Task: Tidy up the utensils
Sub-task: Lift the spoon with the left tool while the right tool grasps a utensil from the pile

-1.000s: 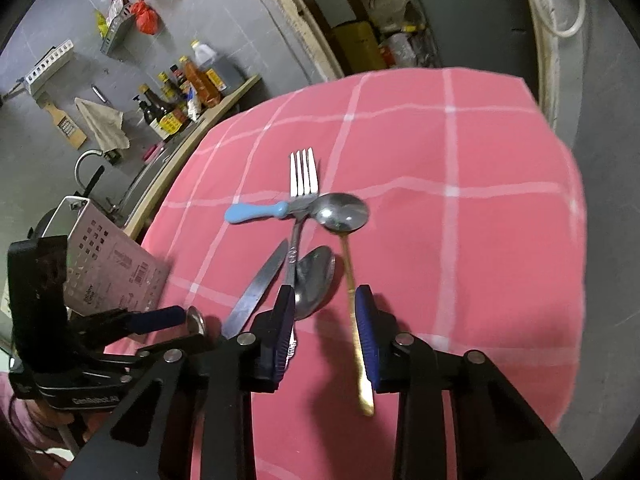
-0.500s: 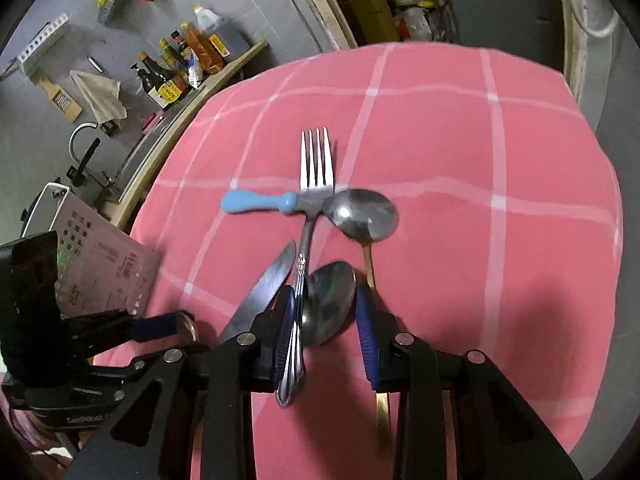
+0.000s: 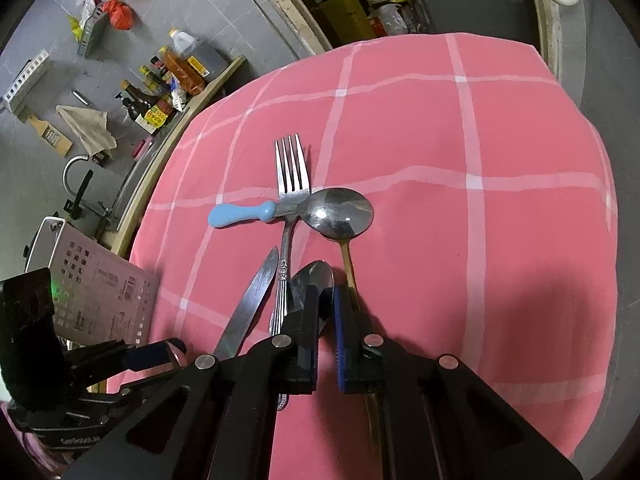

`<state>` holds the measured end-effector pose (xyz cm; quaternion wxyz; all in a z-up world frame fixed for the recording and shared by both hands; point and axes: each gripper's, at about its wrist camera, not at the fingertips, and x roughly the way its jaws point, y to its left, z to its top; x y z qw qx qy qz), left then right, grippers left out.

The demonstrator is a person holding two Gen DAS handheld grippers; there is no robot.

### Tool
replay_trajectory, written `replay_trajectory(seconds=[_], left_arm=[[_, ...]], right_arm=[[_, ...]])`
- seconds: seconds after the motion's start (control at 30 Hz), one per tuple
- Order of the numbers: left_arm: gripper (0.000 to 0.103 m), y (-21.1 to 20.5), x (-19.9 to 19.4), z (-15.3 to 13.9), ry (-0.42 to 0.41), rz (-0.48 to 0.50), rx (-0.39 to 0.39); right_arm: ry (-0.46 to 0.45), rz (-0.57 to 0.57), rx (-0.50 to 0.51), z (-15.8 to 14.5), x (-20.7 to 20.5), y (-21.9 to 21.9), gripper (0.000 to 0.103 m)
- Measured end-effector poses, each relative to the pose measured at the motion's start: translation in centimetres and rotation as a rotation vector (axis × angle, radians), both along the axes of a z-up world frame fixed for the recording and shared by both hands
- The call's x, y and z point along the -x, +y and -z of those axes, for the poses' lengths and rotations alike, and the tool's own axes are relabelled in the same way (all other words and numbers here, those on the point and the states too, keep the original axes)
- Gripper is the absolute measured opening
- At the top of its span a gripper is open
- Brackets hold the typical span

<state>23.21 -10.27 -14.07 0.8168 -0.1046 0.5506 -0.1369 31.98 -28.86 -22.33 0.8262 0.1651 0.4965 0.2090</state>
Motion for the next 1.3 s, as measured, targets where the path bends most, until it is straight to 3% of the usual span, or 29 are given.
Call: replay_trajectory(seconds=[0.37, 0.83, 1.3], left_arm=[[0.040, -0.6, 0.7, -2.0, -0.070, 0.011, -0.025], [0.040, -0.5, 2.5, -6.2, -0.241, 0.014, -0.047], [0.040, 0.6, 3.9, -11.4, -0.382, -0.017, -0.017]], right_arm=[[-0.085, 0.050, 0.003, -1.8, 2.1, -1.3, 0.003], [-0.256, 0.133, 0.108, -8.7, 6.4, -2.1, 0.002], [-0.386, 0.194, 0.134, -14.3, 10.2, -1.9, 0.001]])
